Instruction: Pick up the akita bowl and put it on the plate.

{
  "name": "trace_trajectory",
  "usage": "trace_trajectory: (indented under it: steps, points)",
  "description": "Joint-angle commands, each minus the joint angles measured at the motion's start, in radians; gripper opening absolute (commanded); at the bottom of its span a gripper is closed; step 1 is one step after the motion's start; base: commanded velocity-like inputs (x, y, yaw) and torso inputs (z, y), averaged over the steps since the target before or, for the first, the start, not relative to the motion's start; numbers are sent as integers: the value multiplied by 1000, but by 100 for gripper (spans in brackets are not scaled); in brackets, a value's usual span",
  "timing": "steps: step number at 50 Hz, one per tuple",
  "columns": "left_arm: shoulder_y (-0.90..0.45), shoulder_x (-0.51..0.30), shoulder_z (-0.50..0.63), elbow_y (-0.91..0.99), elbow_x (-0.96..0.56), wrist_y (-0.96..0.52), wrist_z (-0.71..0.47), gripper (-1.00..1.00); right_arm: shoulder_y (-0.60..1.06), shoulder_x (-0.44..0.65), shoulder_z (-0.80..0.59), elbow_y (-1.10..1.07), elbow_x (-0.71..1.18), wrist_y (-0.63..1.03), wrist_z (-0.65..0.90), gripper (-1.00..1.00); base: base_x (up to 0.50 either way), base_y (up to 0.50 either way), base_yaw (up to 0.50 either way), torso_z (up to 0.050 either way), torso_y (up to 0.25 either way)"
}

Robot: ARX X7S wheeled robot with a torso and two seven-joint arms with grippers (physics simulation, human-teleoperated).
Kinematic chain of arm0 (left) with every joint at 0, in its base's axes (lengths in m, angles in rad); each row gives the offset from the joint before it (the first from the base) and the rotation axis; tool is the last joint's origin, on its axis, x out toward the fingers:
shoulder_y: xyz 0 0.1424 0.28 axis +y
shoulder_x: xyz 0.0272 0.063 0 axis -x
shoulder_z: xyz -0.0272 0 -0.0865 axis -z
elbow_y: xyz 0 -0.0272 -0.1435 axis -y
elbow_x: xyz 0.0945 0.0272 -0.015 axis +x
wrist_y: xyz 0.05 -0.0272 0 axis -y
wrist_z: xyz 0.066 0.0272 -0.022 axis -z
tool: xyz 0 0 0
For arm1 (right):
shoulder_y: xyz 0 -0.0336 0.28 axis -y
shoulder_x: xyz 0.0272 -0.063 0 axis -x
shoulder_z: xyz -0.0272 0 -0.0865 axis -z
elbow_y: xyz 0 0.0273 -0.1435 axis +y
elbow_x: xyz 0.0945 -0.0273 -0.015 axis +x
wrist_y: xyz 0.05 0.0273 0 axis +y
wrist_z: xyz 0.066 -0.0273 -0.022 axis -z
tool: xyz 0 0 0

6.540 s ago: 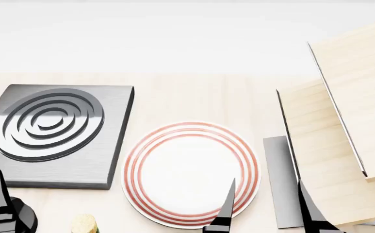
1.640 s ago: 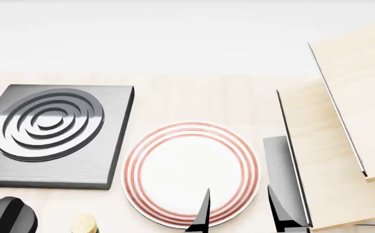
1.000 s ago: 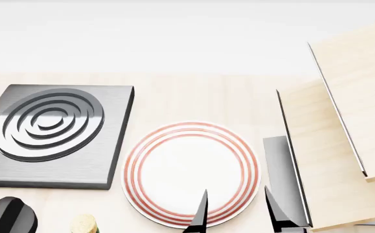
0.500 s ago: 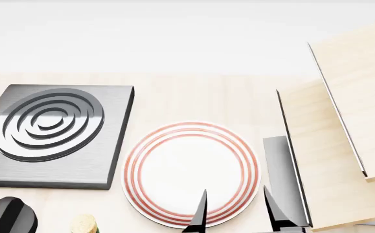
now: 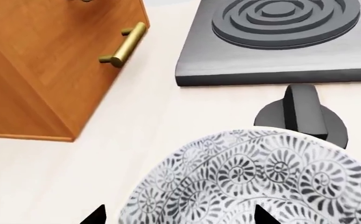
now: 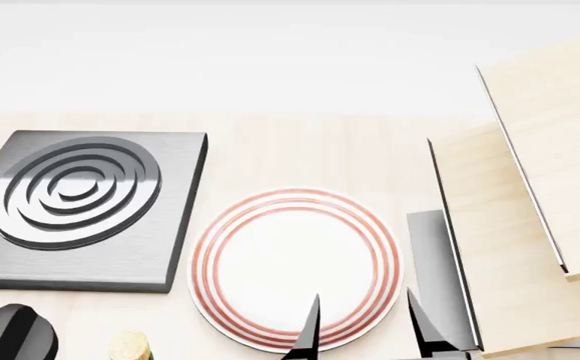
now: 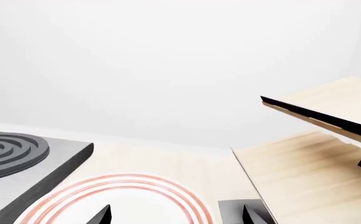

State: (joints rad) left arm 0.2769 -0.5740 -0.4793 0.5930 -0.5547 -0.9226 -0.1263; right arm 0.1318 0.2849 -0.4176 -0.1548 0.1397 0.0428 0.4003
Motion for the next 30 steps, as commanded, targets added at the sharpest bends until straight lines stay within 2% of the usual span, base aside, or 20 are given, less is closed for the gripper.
trace_trajectory:
  steps: [1, 24, 30]
  points:
    - [20, -4, -17, 15, -16, -21, 4, 100, 2, 2, -2, 7, 5, -5, 1, 100, 0, 0, 0, 0, 0]
    - [43, -11, -97, 25, -75, -82, 12, 100, 6, 6, -10, 4, 9, 2, 8, 100, 0, 0, 0, 0, 0]
    - [43, -20, -82, 22, -78, -109, 4, 100, 7, 7, -9, 9, 11, -4, 10, 100, 0, 0, 0, 0, 0]
